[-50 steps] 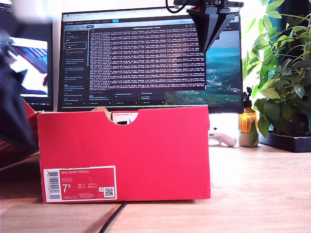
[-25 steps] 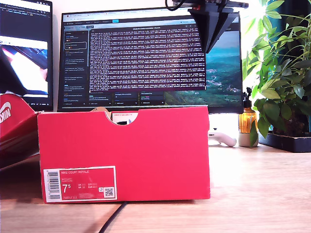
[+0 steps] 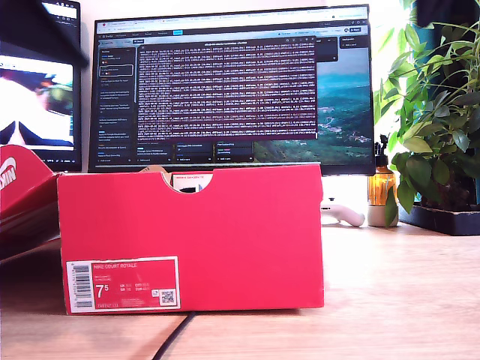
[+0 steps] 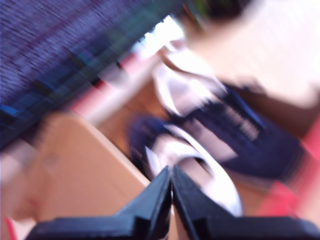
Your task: Pack the blue shoes by picking the first shoe and placing it inside the red shoebox, left side, then picking and rotating the second shoe and placing it in the shoebox
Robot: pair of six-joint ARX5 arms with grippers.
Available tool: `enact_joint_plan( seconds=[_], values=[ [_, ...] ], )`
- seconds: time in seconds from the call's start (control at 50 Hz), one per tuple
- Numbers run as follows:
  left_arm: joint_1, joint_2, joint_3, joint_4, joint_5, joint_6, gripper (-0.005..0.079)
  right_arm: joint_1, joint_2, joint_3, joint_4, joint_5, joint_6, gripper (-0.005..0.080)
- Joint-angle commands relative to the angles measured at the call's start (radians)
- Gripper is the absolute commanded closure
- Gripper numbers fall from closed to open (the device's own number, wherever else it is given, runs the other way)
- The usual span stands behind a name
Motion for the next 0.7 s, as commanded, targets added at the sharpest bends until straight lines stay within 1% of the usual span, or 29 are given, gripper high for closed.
enact_joint_plan(
  seconds=[0.0,0.06,0.14,0.22,0.3,0.38,0.52,0.6,0.62,0.68],
  values=[
    [0.079,0.031,0.001,0.034,0.054,-0.013,0.0754,-0.015,-0.039,-0.115,0.077,-0.001,-0.003,0.0764],
    [0.146,0.047,0.001,0.031,0.103,-0.021,0.0754,-0.026,-0.090,-0.200,0.141,-0.001,-0.031,0.0764],
    [0.214,0.054,0.001,0.010,0.169,-0.048,0.0754,-0.035,-0.140,-0.298,0.241,-0.001,-0.061,0.0764],
    [0.268,0.051,0.001,-0.002,0.171,-0.066,0.0754,-0.051,-0.184,-0.402,0.335,-0.001,-0.065,0.0764],
    [0.308,0.036,0.001,-0.023,0.153,-0.076,0.0757,-0.070,-0.221,-0.506,0.426,-0.002,-0.076,0.0764],
    [0.327,0.020,-0.002,-0.030,0.140,-0.111,0.0757,-0.089,-0.253,-0.610,0.505,-0.003,-0.078,0.0764],
    [0.328,0.002,-0.012,-0.042,0.152,-0.114,0.0751,-0.103,-0.309,-0.758,0.655,-0.008,-0.047,0.0764],
    [0.328,0.002,-0.039,-0.015,0.106,-0.154,0.0751,-0.103,-0.341,-0.807,0.703,-0.008,-0.048,0.0764],
    [0.328,0.002,-0.048,-0.008,0.090,-0.185,0.0751,-0.103,-0.348,-0.815,0.713,-0.008,-0.048,0.0764],
    [0.328,-0.002,-0.073,0.007,0.060,-0.196,0.0751,-0.103,-0.368,-0.844,0.740,-0.008,-0.046,0.0764]
  ],
)
